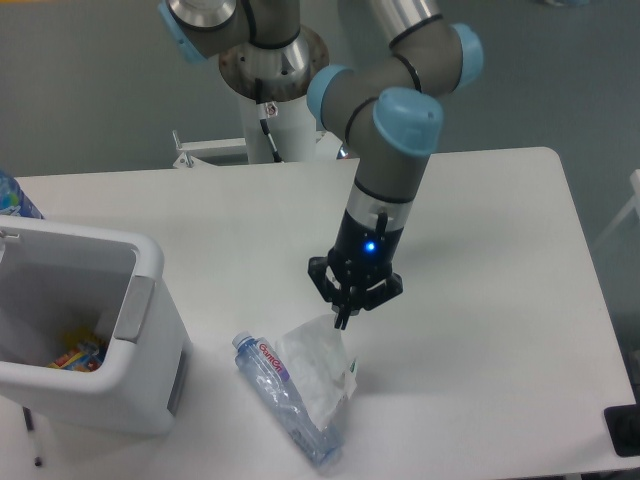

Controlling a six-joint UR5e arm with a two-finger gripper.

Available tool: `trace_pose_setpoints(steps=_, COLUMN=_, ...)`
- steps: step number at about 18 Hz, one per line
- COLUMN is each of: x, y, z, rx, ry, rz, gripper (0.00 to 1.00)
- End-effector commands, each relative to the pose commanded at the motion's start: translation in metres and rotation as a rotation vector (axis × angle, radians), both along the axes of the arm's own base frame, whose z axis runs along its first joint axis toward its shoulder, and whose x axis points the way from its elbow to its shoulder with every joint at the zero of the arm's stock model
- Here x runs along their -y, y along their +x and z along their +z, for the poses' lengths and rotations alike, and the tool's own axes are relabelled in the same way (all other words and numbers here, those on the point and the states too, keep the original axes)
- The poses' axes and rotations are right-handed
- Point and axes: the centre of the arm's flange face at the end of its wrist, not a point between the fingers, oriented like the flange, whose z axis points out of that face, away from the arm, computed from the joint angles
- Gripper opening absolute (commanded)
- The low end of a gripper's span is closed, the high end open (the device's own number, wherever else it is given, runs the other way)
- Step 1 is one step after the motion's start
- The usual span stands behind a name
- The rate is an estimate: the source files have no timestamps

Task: Place the trash in the trash can
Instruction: 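Carry the bag over the white bin and open the gripper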

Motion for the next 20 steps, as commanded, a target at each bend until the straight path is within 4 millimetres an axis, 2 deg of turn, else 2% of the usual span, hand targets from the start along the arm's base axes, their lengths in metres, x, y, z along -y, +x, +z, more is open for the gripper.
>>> trace_pose_setpoints(steps=2, x=0.001, y=0.011, z=0.027, rx=0.007, ry=0.054, rz=0.007, gripper=0.06)
trace_pose_setpoints(steps=5, x=0.009, y=0.027, z=0.052, rx=0.002, ry=0.094, rz=0.009, gripper=0.06)
trace_pose_setpoints(steps=10, x=0.005, y=0.08, z=0.099, rx=-0.001, ry=0.159, rz=-0.013, gripper=0.06)
trace_pose_setpoints(steps=11, x=0.005, y=0.088, z=0.105, rx=-0.003, ry=0.166, rz=-0.015, gripper=0.06)
trace_pose_setpoints(steps=15, x=-0.001, y=0.14, z=0.131, rx=-0.009, ry=0.2, rz=-0.069, gripper=0.06)
trace_pose_setpoints(steps=20, x=-0.011, y=0.194, z=0.147, rx=-0.004, ry=0.221, rz=-0.139, gripper=0.08)
